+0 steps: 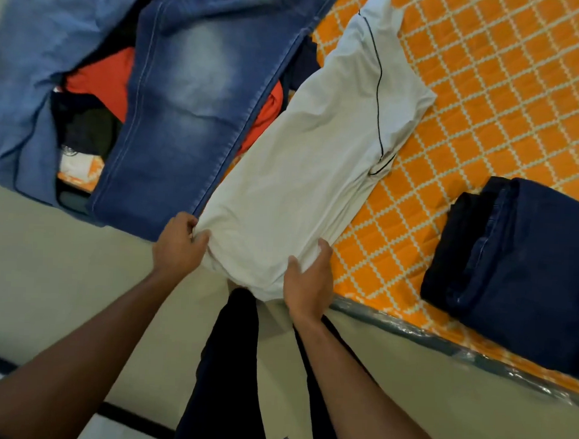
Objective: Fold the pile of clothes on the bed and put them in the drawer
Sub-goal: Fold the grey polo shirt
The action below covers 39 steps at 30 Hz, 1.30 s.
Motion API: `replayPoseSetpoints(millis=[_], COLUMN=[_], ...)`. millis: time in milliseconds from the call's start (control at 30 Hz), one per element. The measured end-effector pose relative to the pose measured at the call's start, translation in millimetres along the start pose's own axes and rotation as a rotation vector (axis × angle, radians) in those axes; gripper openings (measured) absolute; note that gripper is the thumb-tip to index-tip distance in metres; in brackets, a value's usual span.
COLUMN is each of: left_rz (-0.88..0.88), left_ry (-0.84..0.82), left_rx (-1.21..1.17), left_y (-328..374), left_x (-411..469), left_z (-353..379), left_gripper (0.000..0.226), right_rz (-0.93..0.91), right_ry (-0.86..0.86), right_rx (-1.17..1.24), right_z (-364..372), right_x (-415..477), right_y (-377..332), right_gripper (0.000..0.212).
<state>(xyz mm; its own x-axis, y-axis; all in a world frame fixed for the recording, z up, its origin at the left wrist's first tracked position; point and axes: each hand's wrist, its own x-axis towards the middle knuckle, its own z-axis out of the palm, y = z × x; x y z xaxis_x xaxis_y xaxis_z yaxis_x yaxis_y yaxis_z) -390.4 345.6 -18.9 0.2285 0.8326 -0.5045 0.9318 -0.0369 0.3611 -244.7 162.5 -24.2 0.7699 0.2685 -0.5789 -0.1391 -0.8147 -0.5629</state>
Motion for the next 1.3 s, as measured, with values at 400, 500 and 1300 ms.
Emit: replayPoseSetpoints(millis=[400,500,1300], left_rz=[0.088,0.114,0.417], left_ry=[0.071,-0.090,-0.117], left_rx=[-0.261,-0.309,0.249], left_y=[-64.3,-82.8,-98.7], left_x=[-13.6,-2.8,-0.3], left_z=[-30.0,-39.5,-30.3], left_gripper=[0.026,0.010,0.032], right_rz=[-0.041,0.067,0.112], right_ry=[0.090,0.144,0.215], right_rx=[0.113,0.364,0.355], right_z=[-5.4,-2.7,71.8], right_x=[11.1,2.4,-92.0], right_y=[23.2,24.3,75.2], right_gripper=[0.030,0.030,0.025])
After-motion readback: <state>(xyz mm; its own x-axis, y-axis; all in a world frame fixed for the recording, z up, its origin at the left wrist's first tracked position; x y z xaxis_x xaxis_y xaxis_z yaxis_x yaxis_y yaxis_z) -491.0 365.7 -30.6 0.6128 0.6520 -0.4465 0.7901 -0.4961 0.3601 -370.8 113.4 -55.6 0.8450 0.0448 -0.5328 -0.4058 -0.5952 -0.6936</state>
